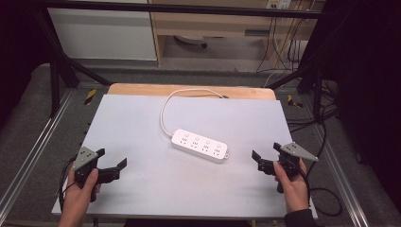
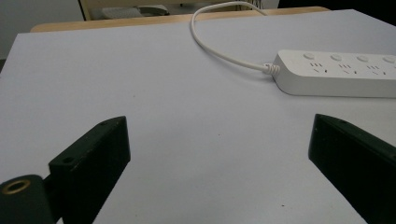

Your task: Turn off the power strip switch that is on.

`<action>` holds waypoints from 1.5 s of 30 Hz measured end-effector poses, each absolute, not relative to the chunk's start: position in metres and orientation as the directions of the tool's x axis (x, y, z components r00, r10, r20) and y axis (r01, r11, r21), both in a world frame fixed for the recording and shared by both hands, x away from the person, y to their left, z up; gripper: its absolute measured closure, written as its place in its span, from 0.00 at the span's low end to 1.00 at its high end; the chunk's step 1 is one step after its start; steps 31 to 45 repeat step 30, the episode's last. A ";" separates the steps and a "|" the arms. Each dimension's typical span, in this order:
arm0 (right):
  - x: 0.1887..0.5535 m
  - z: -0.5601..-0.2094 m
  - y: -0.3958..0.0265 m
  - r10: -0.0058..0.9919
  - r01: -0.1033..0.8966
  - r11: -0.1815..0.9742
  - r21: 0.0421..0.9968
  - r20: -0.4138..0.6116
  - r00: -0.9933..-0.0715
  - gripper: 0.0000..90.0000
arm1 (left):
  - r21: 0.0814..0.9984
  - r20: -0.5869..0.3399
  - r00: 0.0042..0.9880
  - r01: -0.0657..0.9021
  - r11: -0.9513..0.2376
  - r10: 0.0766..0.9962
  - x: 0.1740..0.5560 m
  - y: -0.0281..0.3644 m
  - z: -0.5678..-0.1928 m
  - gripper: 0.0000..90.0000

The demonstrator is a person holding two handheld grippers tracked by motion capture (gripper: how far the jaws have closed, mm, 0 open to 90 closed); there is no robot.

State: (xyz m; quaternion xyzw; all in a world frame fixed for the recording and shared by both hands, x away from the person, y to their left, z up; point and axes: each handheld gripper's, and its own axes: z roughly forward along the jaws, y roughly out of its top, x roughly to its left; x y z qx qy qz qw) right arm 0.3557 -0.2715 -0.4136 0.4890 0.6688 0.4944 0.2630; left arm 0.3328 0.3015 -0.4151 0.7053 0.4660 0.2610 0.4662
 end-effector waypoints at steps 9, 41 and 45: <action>0.354 -0.429 -0.269 0.914 0.426 0.034 0.904 0.144 -0.379 0.05 | 0.901 -0.069 0.431 0.415 -0.130 0.900 0.333 0.301 -0.415 0.06; 0.360 -0.451 -0.241 0.911 0.507 0.164 0.846 0.067 -0.407 0.05 | 0.899 -0.067 0.440 0.415 -0.137 0.896 0.333 0.298 -0.415 0.06; 0.360 -0.451 -0.241 0.911 0.507 0.164 0.846 0.067 -0.407 0.05 | 0.899 -0.067 0.440 0.415 -0.137 0.896 0.333 0.298 -0.415 0.06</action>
